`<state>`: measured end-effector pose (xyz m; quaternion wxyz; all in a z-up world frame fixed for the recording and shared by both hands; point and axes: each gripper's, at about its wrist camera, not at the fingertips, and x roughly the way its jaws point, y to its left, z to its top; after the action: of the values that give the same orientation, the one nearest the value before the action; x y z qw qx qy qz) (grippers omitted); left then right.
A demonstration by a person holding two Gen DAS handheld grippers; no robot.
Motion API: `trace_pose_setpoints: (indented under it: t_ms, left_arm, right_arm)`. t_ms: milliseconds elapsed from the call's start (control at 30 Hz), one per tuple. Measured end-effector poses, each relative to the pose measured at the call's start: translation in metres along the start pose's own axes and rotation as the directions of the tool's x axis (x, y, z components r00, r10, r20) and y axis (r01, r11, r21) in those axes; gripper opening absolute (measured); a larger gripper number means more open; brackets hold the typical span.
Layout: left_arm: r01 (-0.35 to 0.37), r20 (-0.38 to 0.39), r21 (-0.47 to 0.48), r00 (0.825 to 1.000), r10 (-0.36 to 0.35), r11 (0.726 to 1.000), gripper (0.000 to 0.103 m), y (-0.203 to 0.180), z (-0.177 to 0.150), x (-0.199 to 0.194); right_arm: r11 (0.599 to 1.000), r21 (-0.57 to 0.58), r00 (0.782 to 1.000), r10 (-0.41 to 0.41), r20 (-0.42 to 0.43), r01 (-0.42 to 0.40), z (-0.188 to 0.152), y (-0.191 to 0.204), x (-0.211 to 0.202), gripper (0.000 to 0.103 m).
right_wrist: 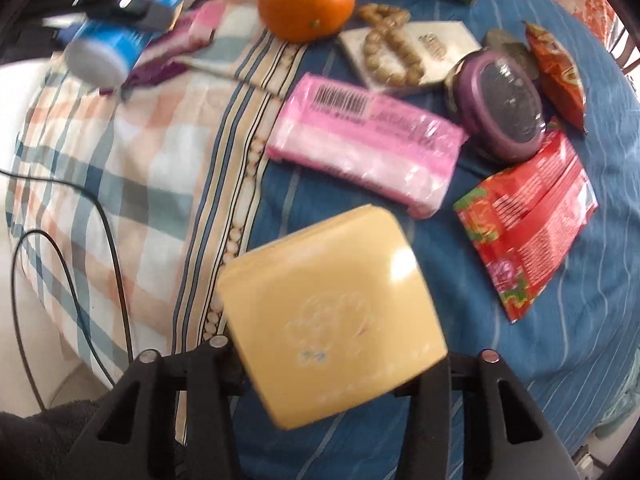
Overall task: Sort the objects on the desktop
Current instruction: 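Grasp the blue can with the left tool while the right tool grasps the yellow soap bar, then place the blue can and yellow soap bar into the blue milk box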
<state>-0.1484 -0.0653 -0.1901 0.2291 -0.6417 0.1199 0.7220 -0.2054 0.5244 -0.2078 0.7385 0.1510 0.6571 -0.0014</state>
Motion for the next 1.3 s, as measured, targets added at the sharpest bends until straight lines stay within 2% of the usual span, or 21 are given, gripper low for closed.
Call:
trace_pose_setpoints:
  t_ms: [67, 133, 233, 433, 533, 600, 633, 700, 733, 800, 867, 933, 967, 1100, 1300]
  left_arm:
    - [0.004, 0.012, -0.011, 1.000, -0.004, 1.000, 0.052, 0.006, -0.008, -0.011]
    - [-0.006, 0.023, -0.005, 1.000, 0.006, 1.000, 0.052, 0.001, 0.001, -0.013]
    - [0.009, 0.039, -0.019, 0.999, -0.008, 1.000, 0.052, 0.004, -0.003, -0.026]
    - [0.034, 0.098, -0.026, 0.995, -0.031, 0.999, 0.052, -0.020, 0.022, -0.029]
    - [0.040, 0.117, -0.022, 0.992, -0.038, 0.999, 0.052, -0.026, 0.035, -0.032]
    - [0.045, 0.121, -0.019, 0.992, -0.042, 0.999, 0.052, -0.028, 0.042, -0.032]
    - [0.043, 0.118, -0.018, 0.992, -0.041, 0.999, 0.052, -0.029, 0.045, -0.030]
    - [0.050, 0.115, -0.023, 0.992, -0.047, 0.998, 0.052, -0.030, 0.048, -0.026]
    - [0.050, 0.110, -0.022, 0.993, -0.048, 0.998, 0.052, -0.032, 0.049, -0.024]
    - [0.050, 0.101, -0.023, 0.994, -0.048, 0.998, 0.052, -0.034, 0.049, -0.019]
    - [0.051, 0.092, -0.020, 0.995, -0.049, 0.999, 0.052, -0.035, 0.048, -0.016]
    - [0.050, 0.088, -0.022, 0.995, -0.048, 0.998, 0.052, -0.035, 0.045, -0.015]
    - [0.052, 0.088, -0.025, 0.995, -0.049, 0.998, 0.052, -0.035, 0.045, -0.015]
    - [0.050, 0.092, -0.042, 0.995, -0.046, 0.998, 0.052, -0.030, 0.046, -0.016]
    - [0.068, 0.148, -0.054, 0.987, -0.059, 0.996, 0.052, -0.027, 0.060, -0.037]
  right_arm:
    - [1.000, 0.024, 0.999, 0.012, 0.031, -0.012, 0.003, -0.008, -0.008, 0.042]
    - [0.999, 0.050, 0.998, 0.017, 0.059, -0.020, 0.007, -0.017, -0.016, 0.040]
    - [0.996, 0.081, 0.993, 0.037, 0.109, -0.046, 0.014, -0.029, -0.031, 0.038]
    - [0.993, 0.097, 0.978, 0.047, 0.201, -0.068, 0.033, -0.049, -0.062, 0.038]
    - [0.996, 0.069, 0.975, 0.041, 0.220, -0.058, 0.047, -0.054, -0.072, 0.038]
    - [0.995, 0.073, 0.976, 0.044, 0.211, -0.061, 0.057, -0.055, -0.070, 0.038]
    - [0.996, 0.060, 0.983, 0.048, 0.175, -0.060, 0.068, -0.051, -0.058, 0.039]
    - [0.998, 0.061, 0.997, 0.029, 0.074, -0.033, 0.078, -0.050, -0.038, 0.053]
    - [0.998, 0.056, 0.999, 0.022, 0.042, -0.025, 0.081, -0.050, -0.028, 0.064]
    - [0.996, 0.079, 0.999, 0.047, 0.012, -0.048, 0.082, -0.055, -0.013, 0.059]
    - [0.990, 0.120, 0.997, 0.066, 0.051, -0.071, 0.082, -0.061, -0.012, 0.048]
    - [0.987, 0.142, 0.992, 0.065, 0.111, -0.081, 0.081, -0.065, -0.022, 0.023]
    - [0.983, 0.152, 0.987, 0.081, 0.139, -0.102, 0.080, -0.067, -0.027, 0.019]
    - [0.968, 0.184, 0.966, 0.128, 0.224, -0.171, 0.077, -0.076, -0.045, 0.016]
    - [0.968, 0.163, 0.939, 0.130, 0.319, -0.189, 0.078, -0.082, -0.083, 0.013]
